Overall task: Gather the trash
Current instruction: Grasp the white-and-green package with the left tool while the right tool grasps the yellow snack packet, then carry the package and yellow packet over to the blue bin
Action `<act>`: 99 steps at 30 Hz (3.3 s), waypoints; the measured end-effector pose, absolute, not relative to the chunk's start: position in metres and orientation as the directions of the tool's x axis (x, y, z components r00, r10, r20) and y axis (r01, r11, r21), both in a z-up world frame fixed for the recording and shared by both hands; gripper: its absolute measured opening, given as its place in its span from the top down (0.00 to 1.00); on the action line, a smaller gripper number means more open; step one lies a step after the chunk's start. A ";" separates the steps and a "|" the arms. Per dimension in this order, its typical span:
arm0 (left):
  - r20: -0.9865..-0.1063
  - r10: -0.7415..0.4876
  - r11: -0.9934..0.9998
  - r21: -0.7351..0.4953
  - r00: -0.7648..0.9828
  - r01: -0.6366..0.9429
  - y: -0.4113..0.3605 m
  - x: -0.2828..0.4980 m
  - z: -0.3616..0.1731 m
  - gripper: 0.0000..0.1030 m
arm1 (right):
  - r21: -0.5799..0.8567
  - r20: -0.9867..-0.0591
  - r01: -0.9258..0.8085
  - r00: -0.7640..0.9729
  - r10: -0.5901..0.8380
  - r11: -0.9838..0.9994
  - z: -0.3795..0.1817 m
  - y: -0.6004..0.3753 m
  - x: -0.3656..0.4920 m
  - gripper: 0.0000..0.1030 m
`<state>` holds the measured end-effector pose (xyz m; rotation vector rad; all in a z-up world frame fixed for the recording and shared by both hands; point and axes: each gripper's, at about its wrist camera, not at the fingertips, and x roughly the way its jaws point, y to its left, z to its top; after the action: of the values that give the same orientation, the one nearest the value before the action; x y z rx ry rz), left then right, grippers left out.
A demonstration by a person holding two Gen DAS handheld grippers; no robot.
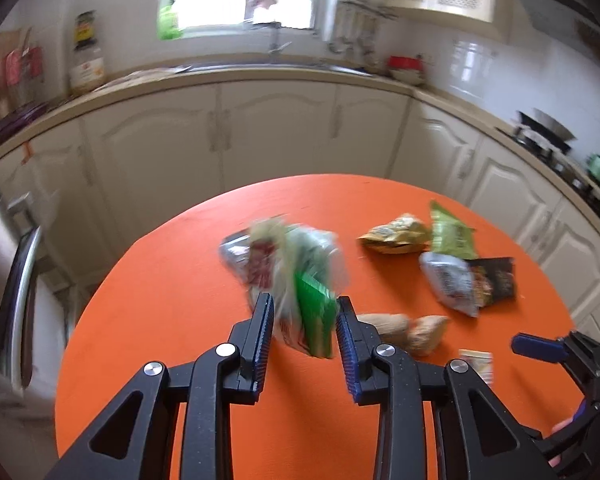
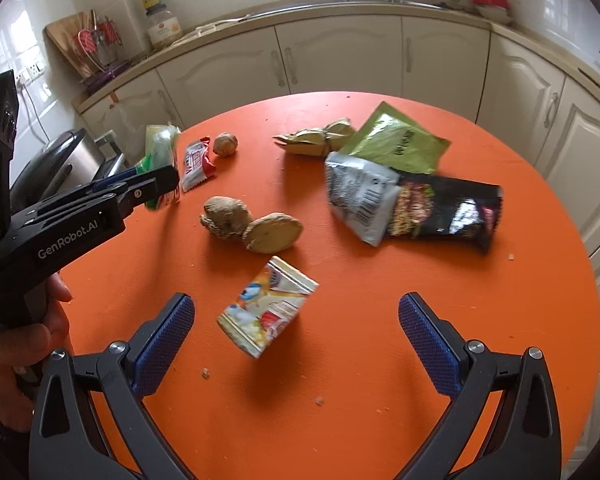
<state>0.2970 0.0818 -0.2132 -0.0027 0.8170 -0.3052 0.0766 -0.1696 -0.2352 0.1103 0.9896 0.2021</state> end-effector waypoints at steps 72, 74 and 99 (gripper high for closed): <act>-0.584 -0.550 0.810 -0.199 0.597 0.552 0.059 0.034 -0.169 0.97 | 0.221 -0.734 -0.023 0.654 0.182 0.975 -0.173 -0.273 -0.060 0.72; -0.575 -0.567 0.795 -0.197 0.589 0.573 0.049 0.026 -0.161 0.97 | 0.221 -0.730 -0.014 0.661 0.175 0.975 -0.170 -0.278 -0.065 0.72; -0.487 -0.824 0.430 -0.201 0.292 0.880 -0.218 -0.050 -0.104 0.97 | 0.153 -0.676 0.416 0.706 -0.213 0.896 -0.118 -0.493 -0.211 0.72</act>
<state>-0.0503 -0.2180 -0.1037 0.1124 0.5758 -1.1383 -0.2111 -0.4933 -0.1177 0.3064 0.7059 -0.3555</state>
